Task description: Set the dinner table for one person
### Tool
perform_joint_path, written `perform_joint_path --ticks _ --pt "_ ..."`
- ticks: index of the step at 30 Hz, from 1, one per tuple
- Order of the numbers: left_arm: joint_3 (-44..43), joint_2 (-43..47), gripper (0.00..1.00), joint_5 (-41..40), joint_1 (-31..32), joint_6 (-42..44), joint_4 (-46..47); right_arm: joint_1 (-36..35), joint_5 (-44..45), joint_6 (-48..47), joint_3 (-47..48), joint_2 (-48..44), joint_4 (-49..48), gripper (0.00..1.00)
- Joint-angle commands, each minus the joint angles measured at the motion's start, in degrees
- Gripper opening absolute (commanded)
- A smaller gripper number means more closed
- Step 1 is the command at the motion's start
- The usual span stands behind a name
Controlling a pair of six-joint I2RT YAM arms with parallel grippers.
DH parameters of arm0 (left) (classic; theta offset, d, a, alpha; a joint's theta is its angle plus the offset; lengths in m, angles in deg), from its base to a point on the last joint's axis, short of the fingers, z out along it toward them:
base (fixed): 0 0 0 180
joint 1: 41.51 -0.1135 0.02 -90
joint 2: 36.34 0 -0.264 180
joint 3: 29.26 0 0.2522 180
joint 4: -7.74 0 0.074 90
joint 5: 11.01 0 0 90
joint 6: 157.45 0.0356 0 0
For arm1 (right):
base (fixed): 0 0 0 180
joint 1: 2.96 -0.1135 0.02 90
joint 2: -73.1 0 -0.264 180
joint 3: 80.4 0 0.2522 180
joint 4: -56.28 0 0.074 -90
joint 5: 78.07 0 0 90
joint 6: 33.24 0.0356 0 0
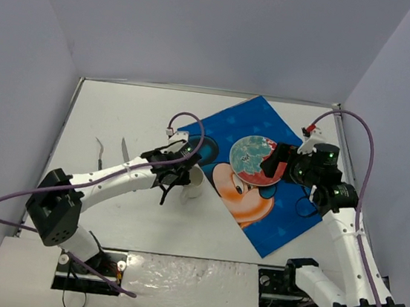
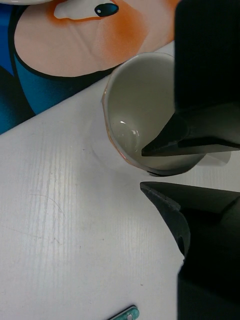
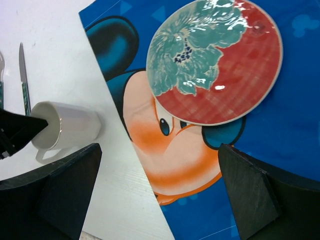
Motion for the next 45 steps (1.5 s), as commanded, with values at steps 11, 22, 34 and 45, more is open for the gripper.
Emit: perform_joint_path --ticks 11,22,34,45 --pt "-4.6 10.2 0.92 -5.5 0.4 -1.9 -4.5 -22.6 15.8 4.3 8.7 10.9 0.3 1.0" --pt "-1.1 23.0 0.94 -5.8 -5.1 11.2 -9.7 -37.1 25.1 9.5 19.4 30.5 0.0 0.94" --pt "9.2 36.0 0.94 -0.1 -15.6 18.4 -12.3 -40.6 28.0 15.2 24.3 41.7 -0.4 0.68" --pt "9.5 35.6 0.95 2.8 -16.9 21.0 -11.6 -41.7 28.2 18.3 24.4 44.8 -0.4 0.32"
